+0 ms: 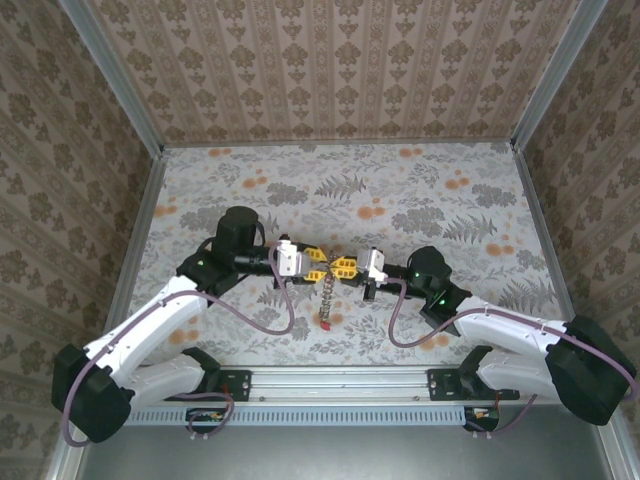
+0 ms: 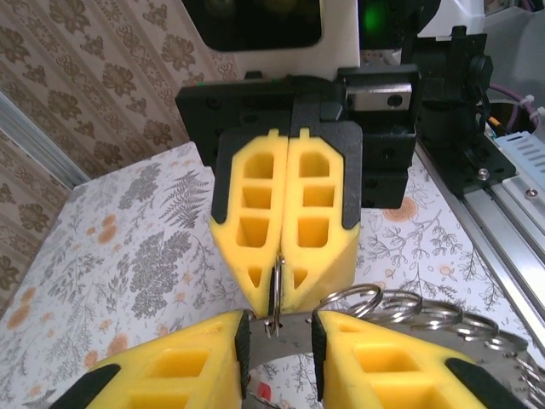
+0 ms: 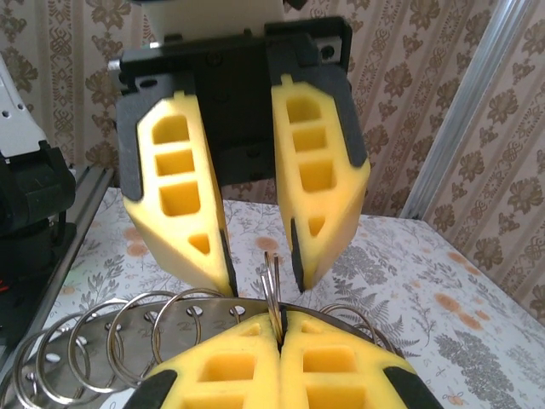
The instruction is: Put the keys on the keyring
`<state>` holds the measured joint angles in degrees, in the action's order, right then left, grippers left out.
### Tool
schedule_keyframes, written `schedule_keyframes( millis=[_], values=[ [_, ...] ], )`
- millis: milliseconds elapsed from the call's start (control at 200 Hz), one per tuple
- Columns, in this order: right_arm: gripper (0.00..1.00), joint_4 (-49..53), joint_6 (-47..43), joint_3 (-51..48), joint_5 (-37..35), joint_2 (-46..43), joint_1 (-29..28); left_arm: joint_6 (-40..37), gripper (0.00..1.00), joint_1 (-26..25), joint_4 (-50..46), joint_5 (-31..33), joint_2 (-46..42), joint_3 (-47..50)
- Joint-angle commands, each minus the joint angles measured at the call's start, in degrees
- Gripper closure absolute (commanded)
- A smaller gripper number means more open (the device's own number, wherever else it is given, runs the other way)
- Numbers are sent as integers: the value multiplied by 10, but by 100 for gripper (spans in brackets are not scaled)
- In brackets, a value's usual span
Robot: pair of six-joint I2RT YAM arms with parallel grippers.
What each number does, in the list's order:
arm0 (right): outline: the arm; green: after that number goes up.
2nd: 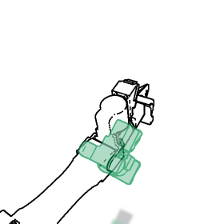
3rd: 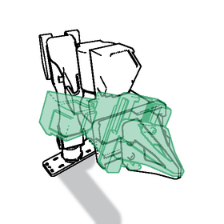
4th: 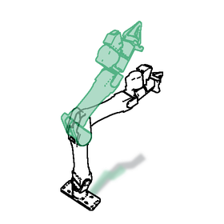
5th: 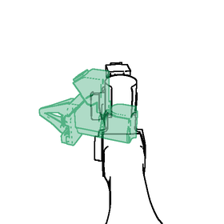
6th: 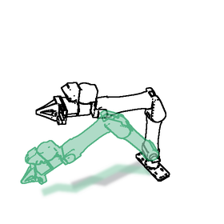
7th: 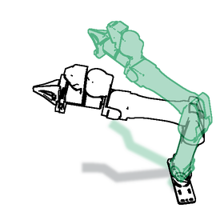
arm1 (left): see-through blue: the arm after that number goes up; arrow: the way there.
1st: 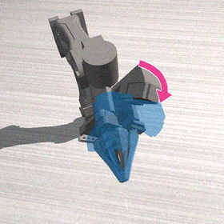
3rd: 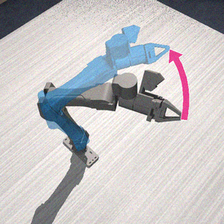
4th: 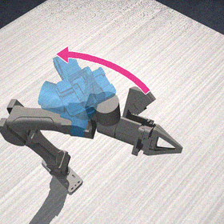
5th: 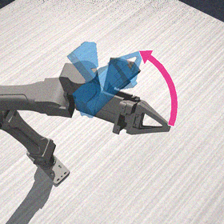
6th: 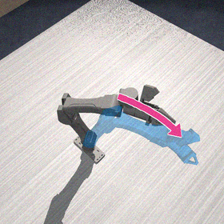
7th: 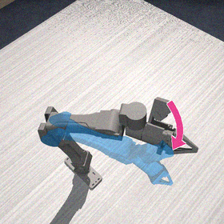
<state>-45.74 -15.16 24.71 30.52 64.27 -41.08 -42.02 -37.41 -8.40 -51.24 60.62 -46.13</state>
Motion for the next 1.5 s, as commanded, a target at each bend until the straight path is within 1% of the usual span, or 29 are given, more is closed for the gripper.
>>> schedule_keyframes(
  millis=[0, 45, 110, 140, 435, 505, 670, 710, 730, 755, 780, 810, 865, 960, 1010, 1035, 1055, 1265, 1310, 1365, 1495],
  values=[
    [100, -34, 9, 29, 20, 0, 2, -12, 76, 2, -16, -14, 7, -10],
    [100, -31, 9, 30, 22, 1, 1, -12, 77, 1, -15, -12, 10, -12],
    [100, -27, 8, 32, 23, 3, 2, -12, 83, 1, -12, -13, 12, -14],
    [100, -25, 7, 33, 24, 4, 1, -10, 84, 0, -8, -14, 13, -14],
    [100, -4, -7, 36, 14, 7, 1, 46, 84, 5, 56, -34, -2, 1],
    [100, -5, -8, 35, 11, 6, 2, 46, 93, 5, 49, -36, -3, -2],
    [100, -1, -12, 35, 1, 6, 2, 51, 100, 5, 43, -32, -2, -7],
    [100, 6, -14, 36, -6, 5, 1, 57, 100, 5, 40, -24, 0, -11],
    [99, 12, -17, 37, -10, 5, 1, 60, 100, 4, 35, -19, 3, -16],
    [93, 23, -23, 37, -15, 3, 1, 61, 100, 4, 21, -9, 6, -23],
    [83, 38, -34, 37, -22, 0, 2, 57, 100, 3, 2, 3, 9, -32],
    [78, 56, -48, 37, -29, -5, 2, 50, 100, 2, -26, 23, 14, -46],
    [70, 101, -81, 37, -47, -22, 2, 26, 100, -3, -93, 63, 26, -75],
    [61, 189, -136, 46, -78, -41, 0, -28, 100, -15, -197, 116, 46, -113],
    [60, 240, -160, 61, -78, -39, -3, -44, 100, -22, -222, 139, 54, -122],
    [60, 257, -164, 67, -80, -37, -5, -47, 100, -25, -229, 140, 57, -125],
    [60, 266, -166, 70, -82, -35, -7, -49, 100, -26, -234, 160, 59, -127],
    [60, 297, -158, 87, -96, -35, -14, -71, 100, -54, -307, 219, 98, -169],
    [62, 309, -161, 93, -95, -34, -15, -82, 100, -62, -325, 228, 105, -179],
    [68, 322, -165, 100, -91, -31, -19, -87, 100, -69, -336, 236, 112, -188],
    [72, 325, -160, 104, -81, -22, -23, -89, 100, -70, -336, 235, 113, -193]
  ],
)
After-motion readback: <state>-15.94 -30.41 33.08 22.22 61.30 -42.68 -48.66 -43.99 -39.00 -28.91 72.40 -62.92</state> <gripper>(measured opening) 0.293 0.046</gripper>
